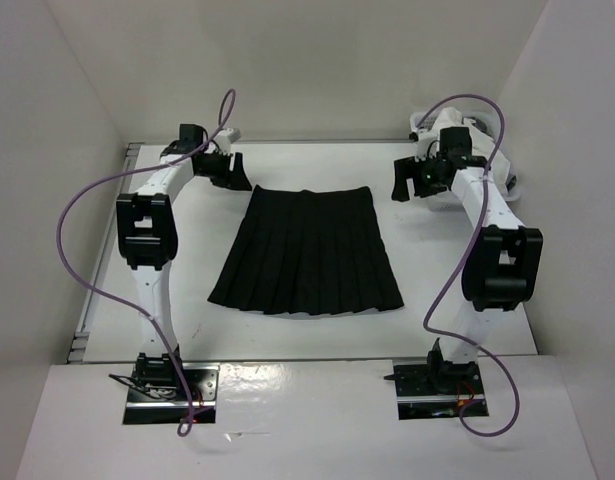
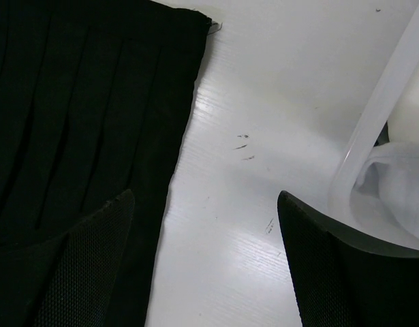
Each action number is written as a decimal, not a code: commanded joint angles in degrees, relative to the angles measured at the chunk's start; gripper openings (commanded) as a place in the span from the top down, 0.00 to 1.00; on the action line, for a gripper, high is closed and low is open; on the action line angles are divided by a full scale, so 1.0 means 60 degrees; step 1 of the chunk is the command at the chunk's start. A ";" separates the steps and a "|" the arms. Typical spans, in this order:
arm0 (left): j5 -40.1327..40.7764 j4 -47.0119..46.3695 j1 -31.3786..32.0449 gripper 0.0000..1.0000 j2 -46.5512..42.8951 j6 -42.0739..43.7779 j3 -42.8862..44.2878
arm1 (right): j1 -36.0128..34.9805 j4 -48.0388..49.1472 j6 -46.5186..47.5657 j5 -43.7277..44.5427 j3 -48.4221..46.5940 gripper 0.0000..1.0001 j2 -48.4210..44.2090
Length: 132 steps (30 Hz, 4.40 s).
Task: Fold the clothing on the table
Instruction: Flatten the skirt out
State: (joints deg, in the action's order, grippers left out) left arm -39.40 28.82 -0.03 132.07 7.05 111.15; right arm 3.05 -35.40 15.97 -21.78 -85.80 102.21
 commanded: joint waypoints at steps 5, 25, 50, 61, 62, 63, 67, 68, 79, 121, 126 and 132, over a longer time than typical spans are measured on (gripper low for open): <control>-0.0612 0.0645 0.0225 0.34 0.1102 0.0216 0.2038 | 0.0180 -0.0238 0.0283 -0.0340 0.0296 0.11 -0.1084; 0.2183 0.2111 0.0401 0.00 0.0478 0.0131 0.5160 | 0.0547 -0.0150 0.0283 -0.0428 0.0486 0.11 -0.1376; -0.0756 0.1130 -0.0024 0.00 -0.1800 -0.2216 0.0654 | 0.1001 -0.0238 0.0283 -0.0515 0.2054 0.11 -0.3383; 0.0179 0.1158 0.0151 0.06 0.0163 -0.0063 0.0897 | 0.1001 -0.0326 0.0283 -0.0428 0.2332 0.11 -0.3471; 0.0179 0.1159 0.0152 0.06 0.0311 0.0112 0.1101 | 0.1001 -0.0326 0.0283 -0.0428 0.2419 0.11 -0.3471; 0.0092 0.1289 0.0253 0.10 0.0588 0.0201 0.1219 | 0.1001 -0.0326 0.0283 -0.0428 0.2420 0.11 -0.3471; -0.0011 0.1409 0.0372 0.15 0.0884 0.0582 0.1455 | 0.1001 -0.0326 0.0283 -0.0428 0.2420 0.11 -0.3471; 0.0134 0.1263 0.0473 0.15 0.0884 0.0583 0.1455 | 0.1001 -0.0326 0.0283 -0.0428 0.2507 0.11 -0.3471; -0.0172 0.1802 0.0474 0.27 0.2201 0.0583 0.3197 | 0.1001 -0.0326 0.0371 -0.0428 0.2772 0.11 -0.3558; 0.0443 0.1628 0.0840 1.00 0.0957 0.0993 0.0986 | 0.0708 -0.1146 0.1191 -0.4821 -0.2427 0.18 0.4160; 0.0692 0.1628 0.0928 1.00 0.0869 0.0993 0.0899 | 0.0211 -0.0649 0.0929 -0.4705 -0.2985 0.18 0.4687; 0.0970 0.1628 0.0928 1.00 0.0767 0.1184 0.0606 | -0.0317 0.0112 0.0649 -0.4251 -0.3379 0.19 0.5024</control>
State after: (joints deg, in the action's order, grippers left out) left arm -35.00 38.28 5.19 139.33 11.94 116.33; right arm 3.25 -39.07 20.40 -47.31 -102.52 130.93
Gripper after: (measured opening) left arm 0.015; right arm 0.811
